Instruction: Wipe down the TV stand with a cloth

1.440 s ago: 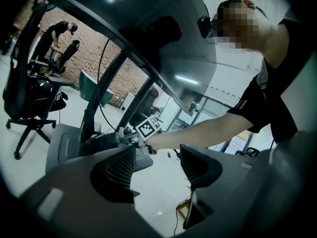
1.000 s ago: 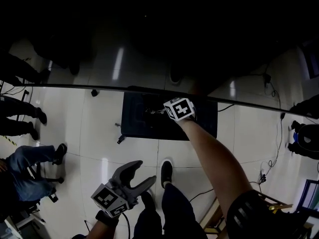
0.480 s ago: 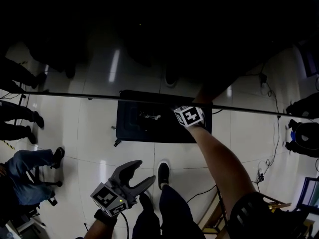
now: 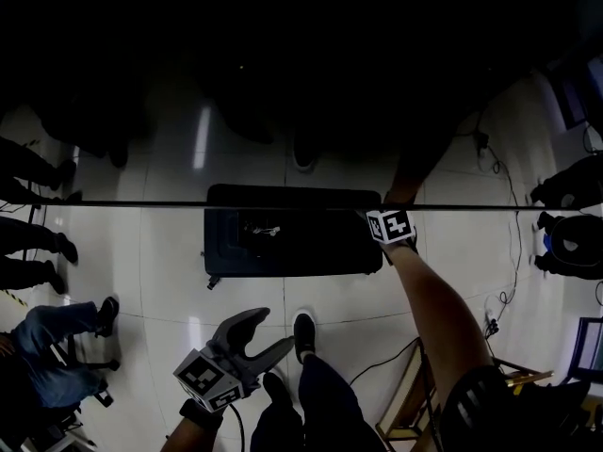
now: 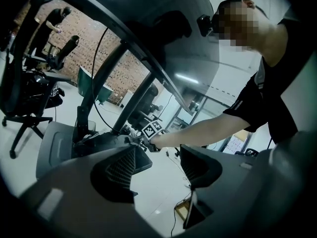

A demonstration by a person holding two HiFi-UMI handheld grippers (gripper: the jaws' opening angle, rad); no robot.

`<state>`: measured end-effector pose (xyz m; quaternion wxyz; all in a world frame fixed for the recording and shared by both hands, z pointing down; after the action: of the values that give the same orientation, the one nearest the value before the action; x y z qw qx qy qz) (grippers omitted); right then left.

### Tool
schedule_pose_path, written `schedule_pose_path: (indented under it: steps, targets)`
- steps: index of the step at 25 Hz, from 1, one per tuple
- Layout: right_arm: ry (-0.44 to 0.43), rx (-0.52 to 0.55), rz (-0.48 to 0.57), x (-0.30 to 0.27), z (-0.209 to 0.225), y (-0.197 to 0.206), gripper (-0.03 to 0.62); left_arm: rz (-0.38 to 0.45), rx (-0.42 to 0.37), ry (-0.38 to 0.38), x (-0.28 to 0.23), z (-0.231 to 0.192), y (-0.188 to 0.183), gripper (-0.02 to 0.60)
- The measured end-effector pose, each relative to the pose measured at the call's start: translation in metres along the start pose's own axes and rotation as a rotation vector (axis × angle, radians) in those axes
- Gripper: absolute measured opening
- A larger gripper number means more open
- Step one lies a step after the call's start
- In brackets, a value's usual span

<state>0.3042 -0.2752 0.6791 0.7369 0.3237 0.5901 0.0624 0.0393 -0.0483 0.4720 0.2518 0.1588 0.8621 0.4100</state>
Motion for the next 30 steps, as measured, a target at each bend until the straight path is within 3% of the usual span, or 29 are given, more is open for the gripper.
schedule_pose_path:
  steps: [5,12,23,30]
  targets:
    - [0.017,-0.021,-0.011,0.002,0.009,0.013,0.037,-0.006,-0.006,0.000,-0.005,0.000,-0.003,0.307]
    - [0.001,-0.016,-0.023,0.024,-0.017,0.054,0.037,0.020,-0.015,0.008,0.003,0.013,-0.010,0.307]
    - [0.001,-0.050,-0.088,0.068,-0.074,0.143,0.038,0.055,-0.053,-0.019,0.068,0.041,-0.011,0.307]
    - [-0.017,-0.033,0.090,0.127,-0.113,0.116,0.037,0.091,-0.076,-0.034,0.120,0.067,-0.012,0.307]
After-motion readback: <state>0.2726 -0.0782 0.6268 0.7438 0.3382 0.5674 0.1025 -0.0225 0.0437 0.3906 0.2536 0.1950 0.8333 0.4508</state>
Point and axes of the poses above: the fingertips, and each gripper's own axes: x backward along the fingers, z to its right, y out of its underside, the point moved 1 cm from there along x, backward along the fingers, and after that the axes turned 7 degrees about -y, right-handed, at the moved point
